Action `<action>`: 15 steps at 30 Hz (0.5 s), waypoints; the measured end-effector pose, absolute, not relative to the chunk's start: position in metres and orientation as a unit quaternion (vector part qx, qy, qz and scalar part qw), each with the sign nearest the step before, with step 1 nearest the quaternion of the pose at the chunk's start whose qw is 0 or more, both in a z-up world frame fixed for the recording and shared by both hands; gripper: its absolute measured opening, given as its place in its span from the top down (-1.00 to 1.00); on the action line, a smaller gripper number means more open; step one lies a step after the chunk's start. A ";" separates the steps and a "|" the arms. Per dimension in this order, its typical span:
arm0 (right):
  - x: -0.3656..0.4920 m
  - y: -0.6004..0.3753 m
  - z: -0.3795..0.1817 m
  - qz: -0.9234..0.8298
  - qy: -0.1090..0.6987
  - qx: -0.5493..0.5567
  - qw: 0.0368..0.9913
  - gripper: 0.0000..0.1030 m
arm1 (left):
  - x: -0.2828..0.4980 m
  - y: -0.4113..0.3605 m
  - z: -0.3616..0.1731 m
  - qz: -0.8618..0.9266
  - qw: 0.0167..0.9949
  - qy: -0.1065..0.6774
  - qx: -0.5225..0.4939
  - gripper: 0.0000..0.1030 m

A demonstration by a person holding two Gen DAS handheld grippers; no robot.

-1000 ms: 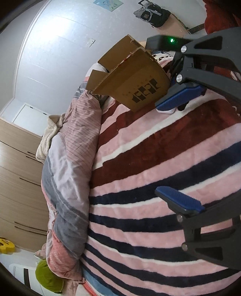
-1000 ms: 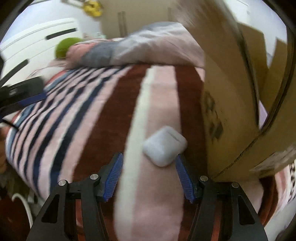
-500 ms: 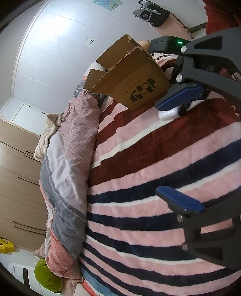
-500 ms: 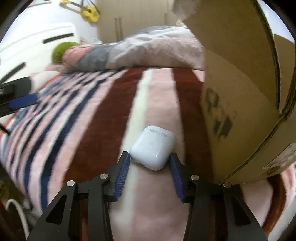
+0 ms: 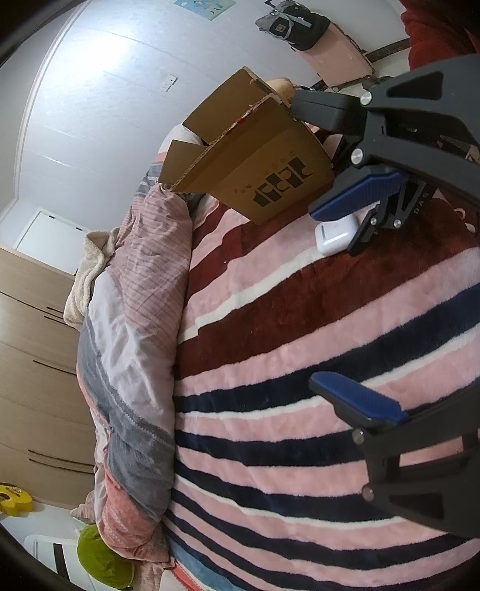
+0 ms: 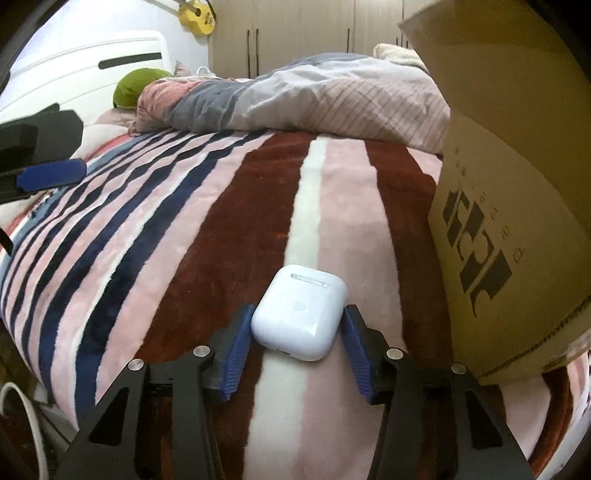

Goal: Organize rigid objects
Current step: 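Carry the earbud case into the cardboard box and open the right gripper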

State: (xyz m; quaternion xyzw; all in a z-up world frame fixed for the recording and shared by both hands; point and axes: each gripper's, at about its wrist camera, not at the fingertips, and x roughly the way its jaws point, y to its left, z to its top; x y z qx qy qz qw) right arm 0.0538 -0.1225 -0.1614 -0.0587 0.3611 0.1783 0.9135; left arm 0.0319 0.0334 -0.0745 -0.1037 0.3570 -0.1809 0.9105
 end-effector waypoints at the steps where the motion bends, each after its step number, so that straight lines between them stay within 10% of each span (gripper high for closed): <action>1: 0.053 -0.123 -0.160 0.184 0.359 -0.060 0.913 0.16 | 0.032 0.034 -0.074 -0.181 0.910 0.358 -0.103 -0.58; 15: 0.051 -0.099 -0.148 0.273 0.378 -0.077 0.881 0.20 | 0.038 0.032 -0.076 -0.170 0.905 0.375 -0.108 -0.58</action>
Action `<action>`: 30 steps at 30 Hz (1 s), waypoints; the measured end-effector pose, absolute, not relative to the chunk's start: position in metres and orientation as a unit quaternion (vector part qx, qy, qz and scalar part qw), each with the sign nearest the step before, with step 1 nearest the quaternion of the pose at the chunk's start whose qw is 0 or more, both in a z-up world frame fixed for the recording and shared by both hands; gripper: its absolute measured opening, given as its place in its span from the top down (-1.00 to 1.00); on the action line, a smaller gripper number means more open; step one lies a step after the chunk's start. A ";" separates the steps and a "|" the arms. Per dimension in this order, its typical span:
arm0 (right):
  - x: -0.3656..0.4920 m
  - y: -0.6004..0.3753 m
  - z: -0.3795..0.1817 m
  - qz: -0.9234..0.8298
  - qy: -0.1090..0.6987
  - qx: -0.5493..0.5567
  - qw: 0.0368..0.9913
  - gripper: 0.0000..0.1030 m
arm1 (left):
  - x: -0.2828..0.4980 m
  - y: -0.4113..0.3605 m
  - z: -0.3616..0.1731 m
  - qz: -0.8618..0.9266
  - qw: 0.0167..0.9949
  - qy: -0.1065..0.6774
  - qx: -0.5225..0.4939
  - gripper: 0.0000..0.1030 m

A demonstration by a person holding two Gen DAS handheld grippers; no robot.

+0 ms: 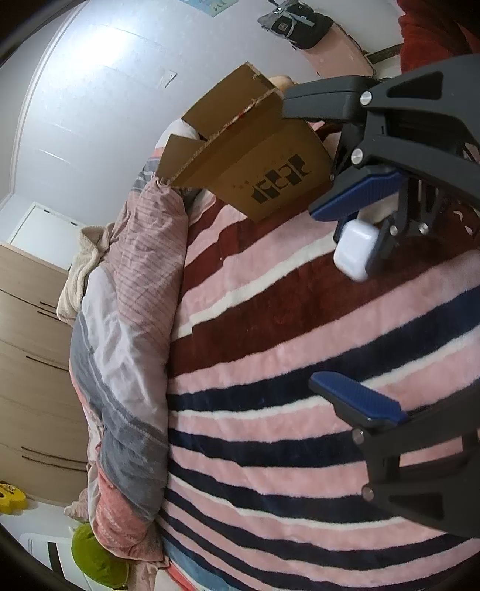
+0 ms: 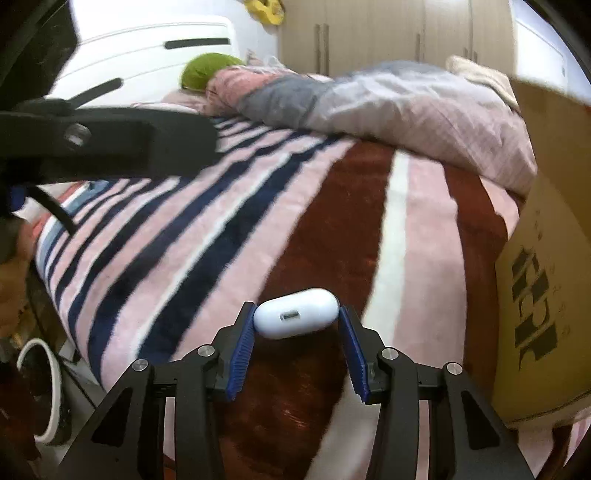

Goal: Organize rigid objects
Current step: 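Carry the earbud case into the cardboard box and open the right gripper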

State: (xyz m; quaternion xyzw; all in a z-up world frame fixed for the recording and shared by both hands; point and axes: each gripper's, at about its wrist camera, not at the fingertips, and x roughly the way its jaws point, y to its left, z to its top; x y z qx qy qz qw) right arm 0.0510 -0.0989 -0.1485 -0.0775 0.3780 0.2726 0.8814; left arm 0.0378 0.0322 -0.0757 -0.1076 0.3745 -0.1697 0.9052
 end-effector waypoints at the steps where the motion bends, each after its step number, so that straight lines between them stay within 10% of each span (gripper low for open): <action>1: 0.051 -0.102 -0.151 0.270 0.379 -0.074 0.882 0.17 | 0.038 0.033 -0.077 -0.167 0.905 0.377 -0.107 -0.58; 18: 0.038 -0.098 -0.090 0.358 0.308 -0.086 0.877 0.24 | 0.041 0.030 -0.052 -0.232 0.891 0.369 -0.125 -0.55; 30: 0.045 -0.149 -0.006 0.369 0.227 -0.091 0.897 0.24 | 0.087 -0.043 0.013 -0.344 0.863 0.354 -0.109 0.26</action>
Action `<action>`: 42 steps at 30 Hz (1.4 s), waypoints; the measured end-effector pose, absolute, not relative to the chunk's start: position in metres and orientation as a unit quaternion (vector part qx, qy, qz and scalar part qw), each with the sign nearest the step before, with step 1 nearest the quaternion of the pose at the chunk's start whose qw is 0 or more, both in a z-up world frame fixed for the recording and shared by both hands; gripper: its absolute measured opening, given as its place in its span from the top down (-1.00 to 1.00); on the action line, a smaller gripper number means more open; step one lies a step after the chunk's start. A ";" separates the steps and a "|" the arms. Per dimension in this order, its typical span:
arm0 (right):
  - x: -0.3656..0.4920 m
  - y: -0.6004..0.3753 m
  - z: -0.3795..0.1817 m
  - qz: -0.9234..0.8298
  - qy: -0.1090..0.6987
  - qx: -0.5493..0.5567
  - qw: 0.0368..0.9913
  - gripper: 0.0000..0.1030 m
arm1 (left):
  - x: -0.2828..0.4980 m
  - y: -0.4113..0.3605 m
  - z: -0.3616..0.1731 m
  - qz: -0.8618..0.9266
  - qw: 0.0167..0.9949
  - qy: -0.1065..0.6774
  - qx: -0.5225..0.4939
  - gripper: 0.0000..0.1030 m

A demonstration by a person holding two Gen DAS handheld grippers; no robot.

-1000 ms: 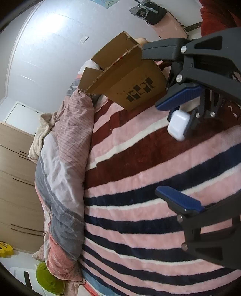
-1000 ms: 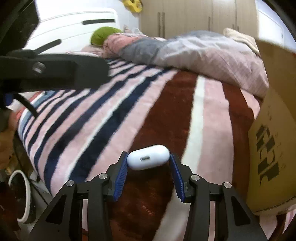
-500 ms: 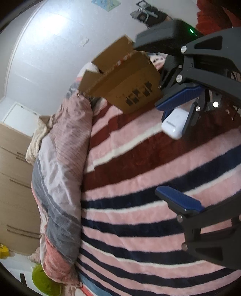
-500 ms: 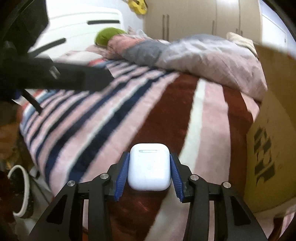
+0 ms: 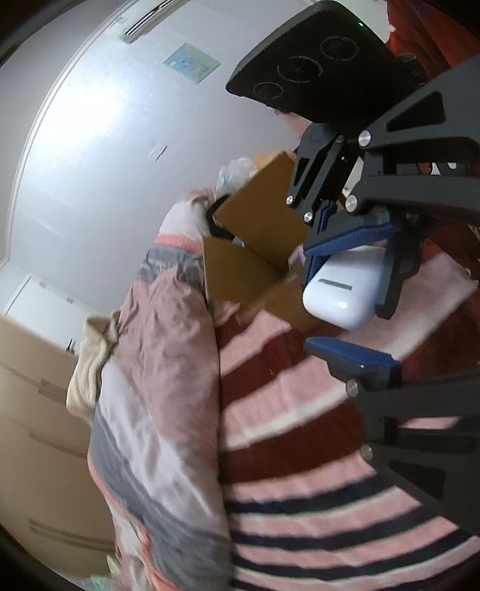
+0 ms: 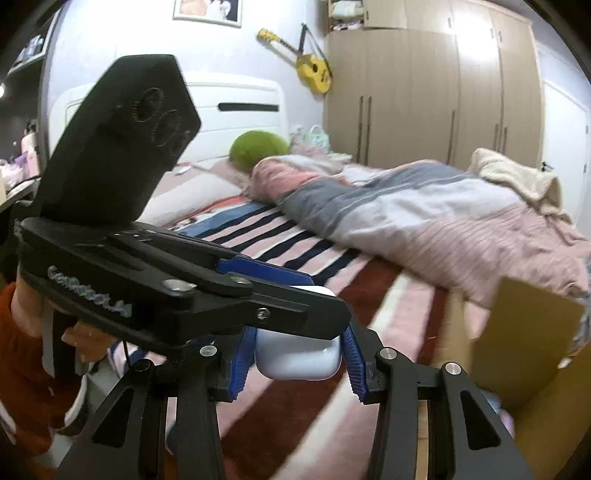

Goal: Organize rigid objects

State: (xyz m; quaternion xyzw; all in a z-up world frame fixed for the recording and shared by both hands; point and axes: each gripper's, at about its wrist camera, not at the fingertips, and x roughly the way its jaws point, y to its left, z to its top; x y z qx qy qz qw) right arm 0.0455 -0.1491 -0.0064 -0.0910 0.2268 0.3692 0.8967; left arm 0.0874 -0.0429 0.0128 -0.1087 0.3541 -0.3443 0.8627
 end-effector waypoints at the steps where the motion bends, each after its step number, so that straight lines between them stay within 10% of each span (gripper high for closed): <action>1: 0.048 -0.158 -0.004 0.360 0.226 -0.090 0.901 0.24 | 0.091 -0.051 0.016 -0.353 0.859 0.355 -0.106 0.31; 16: 0.097 -0.283 -0.001 0.263 0.290 -0.034 0.919 0.24 | 0.156 -0.186 0.018 -0.411 0.815 0.407 -0.041 0.36; 20: 0.107 -0.291 -0.007 0.243 0.324 -0.032 0.914 0.19 | 0.155 -0.190 0.020 -0.395 0.824 0.404 -0.033 -0.38; 24: 0.102 -0.291 -0.003 0.246 0.323 -0.038 0.913 -0.03 | 0.146 -0.177 0.028 -0.376 0.842 0.387 -0.027 -0.63; 37: 0.085 -0.280 0.013 0.278 0.274 -0.047 0.920 -0.93 | 0.085 -0.106 0.056 -0.196 0.931 0.308 -0.016 -0.88; 42: 0.078 -0.278 0.018 0.295 0.250 -0.047 0.921 -0.97 | 0.066 -0.075 0.053 -0.109 0.948 0.297 -0.040 -0.99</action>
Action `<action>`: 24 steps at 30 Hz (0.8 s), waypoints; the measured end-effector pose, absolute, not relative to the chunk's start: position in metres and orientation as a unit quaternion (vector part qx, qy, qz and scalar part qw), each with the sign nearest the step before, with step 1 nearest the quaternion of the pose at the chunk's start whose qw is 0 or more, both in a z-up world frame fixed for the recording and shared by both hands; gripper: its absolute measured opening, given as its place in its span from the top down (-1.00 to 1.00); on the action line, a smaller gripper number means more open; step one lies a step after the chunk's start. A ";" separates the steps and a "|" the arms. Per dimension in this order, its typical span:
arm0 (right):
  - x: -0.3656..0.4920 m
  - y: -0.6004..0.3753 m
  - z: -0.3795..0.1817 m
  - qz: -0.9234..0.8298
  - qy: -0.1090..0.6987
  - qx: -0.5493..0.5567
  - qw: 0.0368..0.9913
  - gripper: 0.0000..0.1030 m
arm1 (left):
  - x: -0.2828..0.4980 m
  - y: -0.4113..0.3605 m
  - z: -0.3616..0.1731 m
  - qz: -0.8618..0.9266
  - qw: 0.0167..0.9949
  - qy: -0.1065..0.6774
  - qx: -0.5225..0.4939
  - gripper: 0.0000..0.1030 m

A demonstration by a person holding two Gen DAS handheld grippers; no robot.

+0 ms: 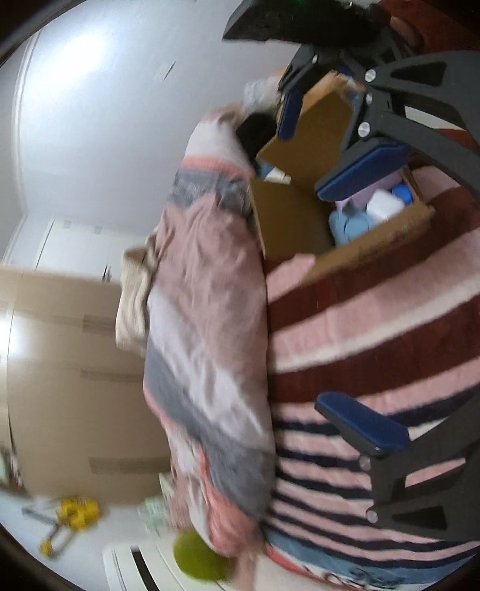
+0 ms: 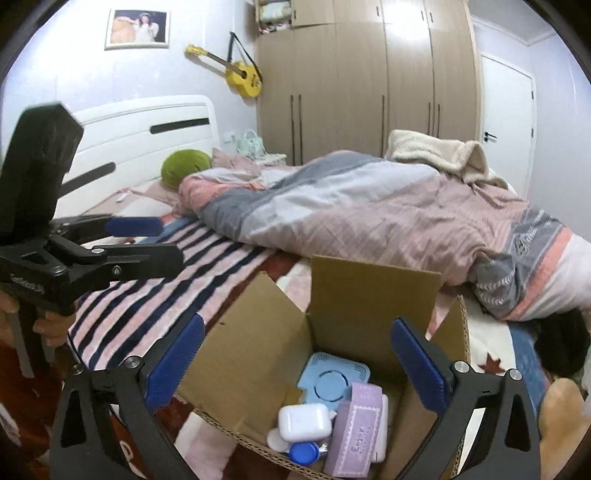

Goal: Organize rigid objects

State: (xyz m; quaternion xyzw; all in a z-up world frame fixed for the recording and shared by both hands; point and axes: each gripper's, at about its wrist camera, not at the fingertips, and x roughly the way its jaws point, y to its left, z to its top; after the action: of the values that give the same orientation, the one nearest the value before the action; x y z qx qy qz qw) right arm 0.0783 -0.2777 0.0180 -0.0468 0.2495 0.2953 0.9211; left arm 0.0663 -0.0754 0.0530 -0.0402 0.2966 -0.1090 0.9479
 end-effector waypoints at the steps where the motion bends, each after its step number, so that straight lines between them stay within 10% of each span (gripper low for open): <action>1: 0.076 -0.277 0.019 0.297 0.245 -0.049 0.921 -0.97 | 0.065 -0.070 0.052 -0.102 0.949 0.294 -0.044 -0.99; 24: 0.067 -0.274 0.013 0.304 0.244 -0.045 0.920 -0.97 | 0.046 -0.047 0.036 -0.055 0.954 0.291 -0.046 -0.99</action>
State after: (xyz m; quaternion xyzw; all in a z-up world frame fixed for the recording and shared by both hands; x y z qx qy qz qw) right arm 0.0668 -0.2738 0.0133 -0.0446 0.2438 0.3044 0.9197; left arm 0.0455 -0.0475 0.0360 -0.0458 0.2910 -0.0546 0.9541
